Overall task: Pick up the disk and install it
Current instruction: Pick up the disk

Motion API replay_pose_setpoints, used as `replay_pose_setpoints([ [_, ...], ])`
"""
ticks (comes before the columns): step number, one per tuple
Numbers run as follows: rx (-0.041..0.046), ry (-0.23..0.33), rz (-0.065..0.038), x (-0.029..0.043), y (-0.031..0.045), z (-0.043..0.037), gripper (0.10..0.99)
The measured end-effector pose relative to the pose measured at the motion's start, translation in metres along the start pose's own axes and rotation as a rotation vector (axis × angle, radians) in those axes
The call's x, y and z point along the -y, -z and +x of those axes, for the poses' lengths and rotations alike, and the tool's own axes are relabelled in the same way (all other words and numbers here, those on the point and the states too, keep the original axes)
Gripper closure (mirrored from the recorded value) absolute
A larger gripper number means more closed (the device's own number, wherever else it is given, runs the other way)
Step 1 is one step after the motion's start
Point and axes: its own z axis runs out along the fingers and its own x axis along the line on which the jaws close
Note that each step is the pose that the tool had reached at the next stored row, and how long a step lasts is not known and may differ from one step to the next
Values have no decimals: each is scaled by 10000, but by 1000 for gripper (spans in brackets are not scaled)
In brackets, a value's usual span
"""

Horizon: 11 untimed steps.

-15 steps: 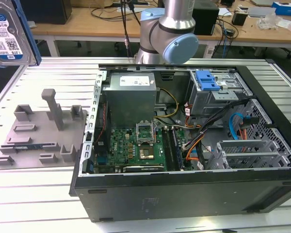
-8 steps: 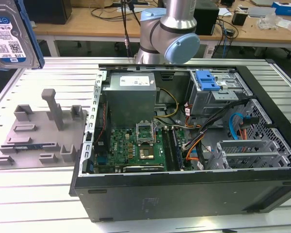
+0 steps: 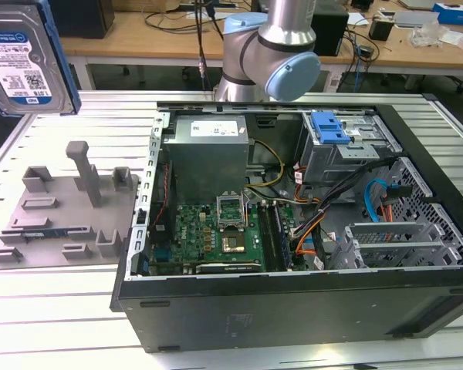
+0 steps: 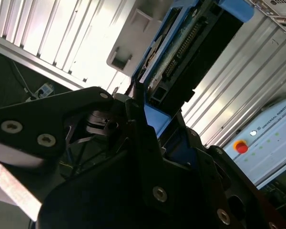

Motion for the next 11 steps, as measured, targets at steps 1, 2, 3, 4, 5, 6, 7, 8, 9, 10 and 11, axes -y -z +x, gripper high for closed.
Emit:
replay_pose_setpoints([
  [1,0,0,-9,26,0,14,718],
  [2,0,0,-19,52,0,28,718],
  [3,1,2,-37,105,-1,57,718],
  [4,1,0,-48,139,-2,77,718],
  [5,1,0,-55,163,-2,91,718],
  [6,1,0,-65,197,-3,109,718],
  [7,1,0,-73,226,-3,121,718],
  [8,2,1,-84,273,-4,139,718],
  [9,3,0,-91,312,-5,151,718],
  [10,3,0,-98,352,-6,162,718],
  [11,3,-1,-106,396,-7,174,718],
])
